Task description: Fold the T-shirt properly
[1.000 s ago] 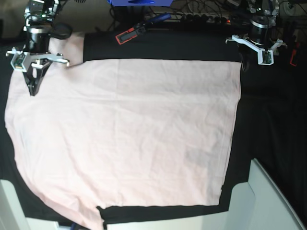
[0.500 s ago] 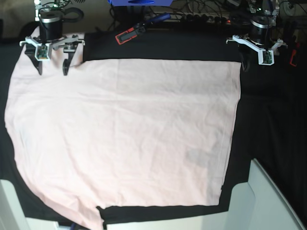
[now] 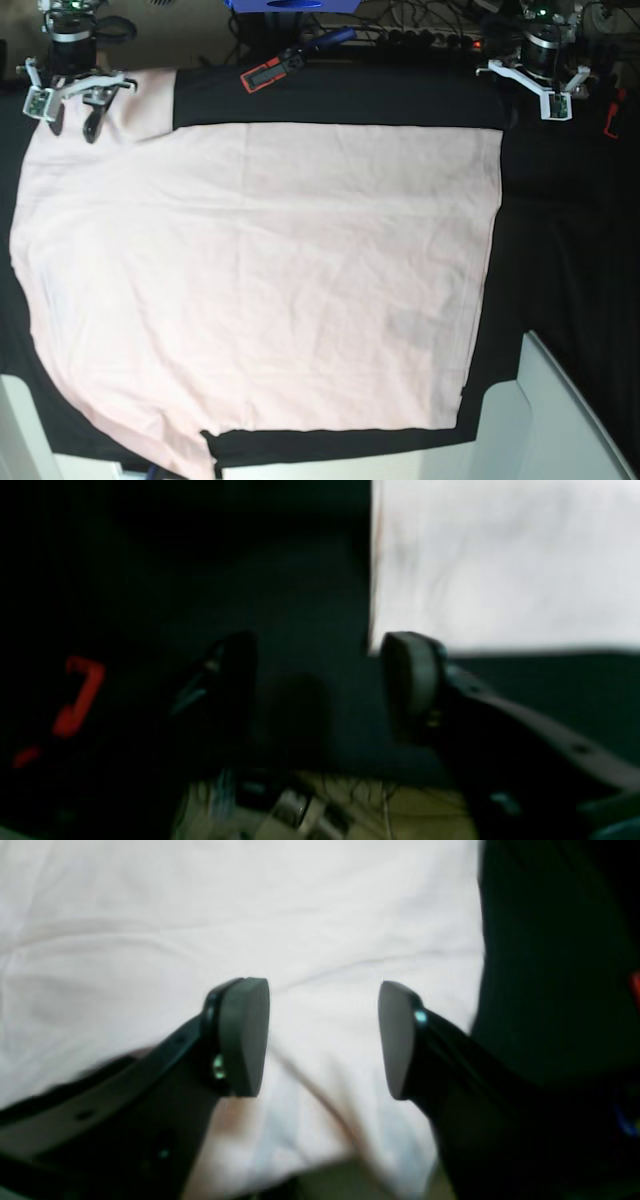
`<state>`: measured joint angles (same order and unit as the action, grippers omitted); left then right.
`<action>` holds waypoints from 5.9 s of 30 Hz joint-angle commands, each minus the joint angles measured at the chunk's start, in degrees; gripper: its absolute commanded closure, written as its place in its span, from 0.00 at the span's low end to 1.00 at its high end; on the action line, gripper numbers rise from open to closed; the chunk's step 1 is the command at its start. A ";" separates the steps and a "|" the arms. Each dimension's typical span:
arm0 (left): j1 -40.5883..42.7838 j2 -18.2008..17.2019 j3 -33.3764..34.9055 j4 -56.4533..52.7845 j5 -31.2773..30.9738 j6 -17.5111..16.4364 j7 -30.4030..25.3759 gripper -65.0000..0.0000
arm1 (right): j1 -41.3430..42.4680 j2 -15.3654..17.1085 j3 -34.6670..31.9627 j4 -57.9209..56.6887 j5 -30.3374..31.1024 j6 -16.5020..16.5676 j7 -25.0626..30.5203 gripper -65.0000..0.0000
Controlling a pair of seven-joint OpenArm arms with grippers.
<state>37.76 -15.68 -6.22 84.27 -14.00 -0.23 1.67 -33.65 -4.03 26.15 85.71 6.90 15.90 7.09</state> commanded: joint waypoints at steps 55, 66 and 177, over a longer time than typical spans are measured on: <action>0.44 -0.89 -1.03 1.23 -0.02 0.45 -2.07 0.27 | 10.75 5.92 15.03 -20.53 13.19 22.65 -22.08 0.56; -1.14 -0.45 -0.68 0.87 -0.64 0.45 -2.07 0.26 | 10.84 5.92 13.63 -20.61 13.19 22.65 -22.08 1.00; -10.64 2.63 2.04 -12.05 -26.66 -16.25 -1.72 1.00 | 9.17 6.27 13.80 -17.54 13.02 22.74 -21.64 1.00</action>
<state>26.74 -12.23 -3.77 71.35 -40.47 -16.29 1.28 -23.55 1.85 39.81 67.83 20.23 38.52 -14.04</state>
